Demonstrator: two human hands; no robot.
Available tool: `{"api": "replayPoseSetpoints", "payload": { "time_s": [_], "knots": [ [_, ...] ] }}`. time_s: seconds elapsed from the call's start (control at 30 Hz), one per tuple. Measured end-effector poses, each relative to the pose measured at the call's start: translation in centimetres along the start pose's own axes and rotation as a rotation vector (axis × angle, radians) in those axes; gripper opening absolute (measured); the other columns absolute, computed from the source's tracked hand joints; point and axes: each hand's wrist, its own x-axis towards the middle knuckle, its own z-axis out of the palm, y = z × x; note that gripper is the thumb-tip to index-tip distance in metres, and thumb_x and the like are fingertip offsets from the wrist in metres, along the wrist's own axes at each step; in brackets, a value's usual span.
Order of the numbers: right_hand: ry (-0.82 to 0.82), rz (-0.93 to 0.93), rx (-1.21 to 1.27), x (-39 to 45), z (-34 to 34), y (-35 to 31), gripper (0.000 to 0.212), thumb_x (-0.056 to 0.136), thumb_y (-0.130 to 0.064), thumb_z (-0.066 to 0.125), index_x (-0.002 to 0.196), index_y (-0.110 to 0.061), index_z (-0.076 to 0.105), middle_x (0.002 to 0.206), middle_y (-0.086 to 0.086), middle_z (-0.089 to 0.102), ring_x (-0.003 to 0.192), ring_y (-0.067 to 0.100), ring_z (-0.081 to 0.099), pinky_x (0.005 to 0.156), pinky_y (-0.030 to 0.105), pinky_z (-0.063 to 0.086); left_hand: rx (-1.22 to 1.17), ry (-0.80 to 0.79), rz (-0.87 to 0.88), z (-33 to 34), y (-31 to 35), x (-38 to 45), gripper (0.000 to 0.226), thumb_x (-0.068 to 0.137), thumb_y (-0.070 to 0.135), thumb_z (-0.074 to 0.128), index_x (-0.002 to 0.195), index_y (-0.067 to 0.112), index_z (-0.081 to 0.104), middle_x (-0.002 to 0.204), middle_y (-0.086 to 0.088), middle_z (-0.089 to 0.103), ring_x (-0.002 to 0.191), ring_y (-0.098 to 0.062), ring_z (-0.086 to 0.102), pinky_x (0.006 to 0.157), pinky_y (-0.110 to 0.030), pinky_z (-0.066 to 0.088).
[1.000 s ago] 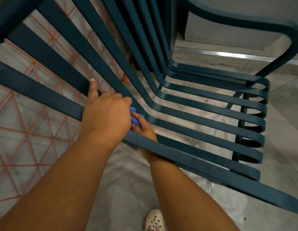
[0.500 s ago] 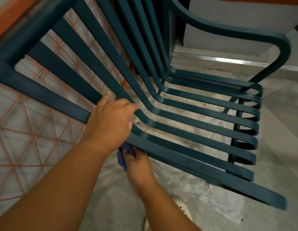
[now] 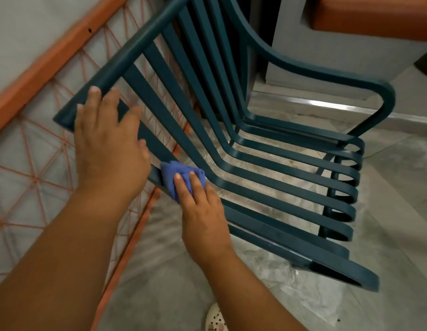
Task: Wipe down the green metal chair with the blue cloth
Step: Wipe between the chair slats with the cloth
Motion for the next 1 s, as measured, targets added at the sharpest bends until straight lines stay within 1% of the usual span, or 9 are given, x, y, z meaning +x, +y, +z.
{"api": "replayPoseSetpoints", "payload": {
  "time_s": [0.1, 0.23, 0.3, 0.47, 0.57, 0.67, 0.8, 0.9, 1.0],
  "knots": [
    [-0.009, 0.056, -0.079, -2.8, -0.4, 3.4, 0.084, 0.089, -0.003, 0.052, 0.152, -0.036, 0.006, 0.161, 0.001, 0.013, 0.14, 0.035, 0.026, 0.114, 0.045, 0.023, -0.021, -0.067, -0.014, -0.6, 0.1, -0.8, 0.057, 0.08, 0.01, 0.063, 0.134, 0.004, 0.046, 0.149, -0.022, 0.03, 0.143, -0.036, 0.012, 0.117, -0.049, 0.006],
    [-0.003, 0.139, -0.218, -8.6, -3.0, 9.0, 0.092, 0.084, 0.0, 0.059, 0.15, -0.038, 0.009, 0.159, 0.003, 0.022, 0.138, 0.034, 0.032, 0.113, 0.045, 0.025, -0.138, -0.129, -0.023, -2.0, 1.5, -1.6, 0.057, 0.082, 0.01, 0.063, 0.136, 0.005, 0.045, 0.148, -0.02, 0.032, 0.143, -0.034, 0.016, 0.117, -0.049, 0.012],
    [-0.039, 0.182, -0.264, -11.0, -4.9, 11.0, 0.092, 0.085, 0.0, 0.056, 0.147, -0.039, 0.0, 0.159, 0.003, 0.02, 0.14, 0.034, 0.029, 0.115, 0.046, 0.023, -0.221, -0.206, 0.036, -2.9, 3.1, -2.2, 0.057, 0.085, 0.014, 0.062, 0.139, 0.01, 0.043, 0.15, -0.013, 0.031, 0.144, -0.028, 0.013, 0.117, -0.048, 0.014],
    [-0.09, 0.397, -0.303, -15.5, -9.0, 13.9, 0.086, 0.093, -0.007, 0.046, 0.148, -0.043, -0.01, 0.162, -0.003, 0.002, 0.145, 0.029, 0.014, 0.119, 0.041, 0.016, -0.403, -0.311, 0.161, -5.3, 6.5, -3.1, 0.054, 0.09, 0.022, 0.058, 0.14, 0.024, 0.041, 0.152, 0.0, 0.03, 0.145, -0.016, 0.009, 0.115, -0.034, -0.003],
    [-0.061, 0.562, -0.241, -17.4, -11.0, 15.5, 0.082, 0.091, 0.0, 0.045, 0.151, -0.036, 0.001, 0.161, 0.003, 0.01, 0.143, 0.028, 0.02, 0.118, 0.037, 0.021, -0.449, -0.324, 0.159, -6.9, 7.0, -3.5, 0.05, 0.091, 0.023, 0.056, 0.139, 0.025, 0.043, 0.151, 0.003, 0.032, 0.144, -0.014, 0.013, 0.113, -0.03, -0.001],
    [-0.105, 0.78, -0.116, -17.2, -13.3, 15.8, 0.073, 0.091, -0.003, 0.045, 0.152, -0.027, 0.012, 0.156, 0.01, 0.021, 0.141, 0.026, 0.029, 0.114, 0.03, 0.024, -0.486, -0.361, 0.131, -8.4, 7.1, -3.9, 0.049, 0.092, 0.022, 0.054, 0.139, 0.028, 0.042, 0.151, 0.008, 0.031, 0.143, -0.012, 0.015, 0.113, -0.032, 0.012],
    [-0.04, 0.868, 0.23, -14.4, -17.3, 12.3, 0.049, 0.098, -0.012, 0.043, 0.146, -0.02, 0.032, 0.129, 0.015, 0.055, 0.112, 0.028, 0.056, 0.094, 0.034, 0.046, -0.557, -0.451, 0.113, -10.8, 6.9, -4.3, 0.049, 0.093, 0.026, 0.053, 0.139, 0.036, 0.039, 0.149, 0.013, 0.031, 0.138, -0.009, 0.025, 0.114, -0.034, 0.025],
    [0.144, 0.82, 0.938, -13.2, -20.8, 6.7, 0.027, 0.096, -0.01, 0.05, 0.122, -0.016, 0.056, 0.096, 0.012, 0.067, 0.083, 0.026, 0.064, 0.07, 0.036, 0.054, -0.709, -0.506, 0.087, -13.3, 7.1, -4.4, 0.048, 0.092, 0.032, 0.055, 0.136, 0.044, 0.038, 0.146, 0.016, 0.035, 0.13, -0.007, 0.036, 0.106, -0.033, 0.036],
    [0.096, 0.678, 1.492, -13.5, -24.5, 1.0, 0.018, 0.092, -0.013, 0.055, 0.109, -0.008, 0.057, 0.085, 0.017, 0.066, 0.068, 0.027, 0.057, 0.06, 0.036, 0.049, -0.894, -0.607, -0.027, -16.1, 7.8, -4.2, 0.057, 0.086, 0.047, 0.06, 0.137, 0.046, 0.036, 0.143, 0.013, 0.038, 0.131, -0.01, 0.036, 0.099, -0.029, 0.035]
  ]
}}
